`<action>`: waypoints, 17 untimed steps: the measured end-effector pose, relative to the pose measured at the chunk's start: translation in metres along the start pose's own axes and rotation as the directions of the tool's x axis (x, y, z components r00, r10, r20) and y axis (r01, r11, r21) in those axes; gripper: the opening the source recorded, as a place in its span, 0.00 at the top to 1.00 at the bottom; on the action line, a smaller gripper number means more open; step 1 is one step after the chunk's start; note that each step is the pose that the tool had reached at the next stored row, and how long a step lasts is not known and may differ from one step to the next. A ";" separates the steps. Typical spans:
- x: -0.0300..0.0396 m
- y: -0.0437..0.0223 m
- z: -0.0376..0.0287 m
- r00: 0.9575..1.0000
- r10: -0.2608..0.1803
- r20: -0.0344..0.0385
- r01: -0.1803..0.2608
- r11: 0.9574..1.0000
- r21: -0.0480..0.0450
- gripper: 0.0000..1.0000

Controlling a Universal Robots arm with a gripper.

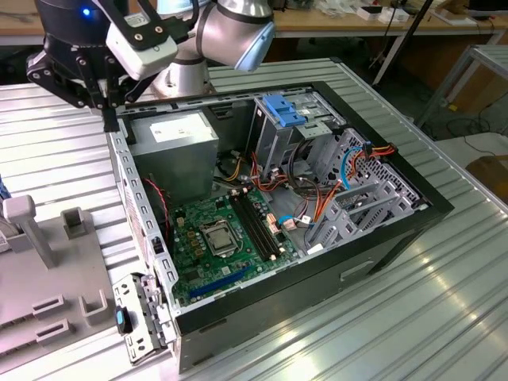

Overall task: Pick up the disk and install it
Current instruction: 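Reach for the disk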

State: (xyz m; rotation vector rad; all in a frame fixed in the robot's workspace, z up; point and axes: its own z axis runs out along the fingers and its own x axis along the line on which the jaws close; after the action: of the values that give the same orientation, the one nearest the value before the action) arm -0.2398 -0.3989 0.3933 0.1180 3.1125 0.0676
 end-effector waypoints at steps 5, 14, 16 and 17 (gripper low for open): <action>0.0089 0.0012 -0.0001 1.000 0.000 0.000 0.000 1.000 0.000 0.89; 0.0304 0.0146 -0.0001 1.000 -0.002 0.000 0.002 1.000 0.000 0.89; 0.0332 0.0153 -0.0001 1.000 -0.013 -0.001 0.013 1.000 0.000 0.89; 0.0342 0.0162 -0.0001 1.000 -0.019 -0.001 0.019 1.000 -0.001 0.89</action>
State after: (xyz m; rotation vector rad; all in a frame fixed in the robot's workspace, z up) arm -0.2728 -0.3802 0.3933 0.0879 3.1139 0.0681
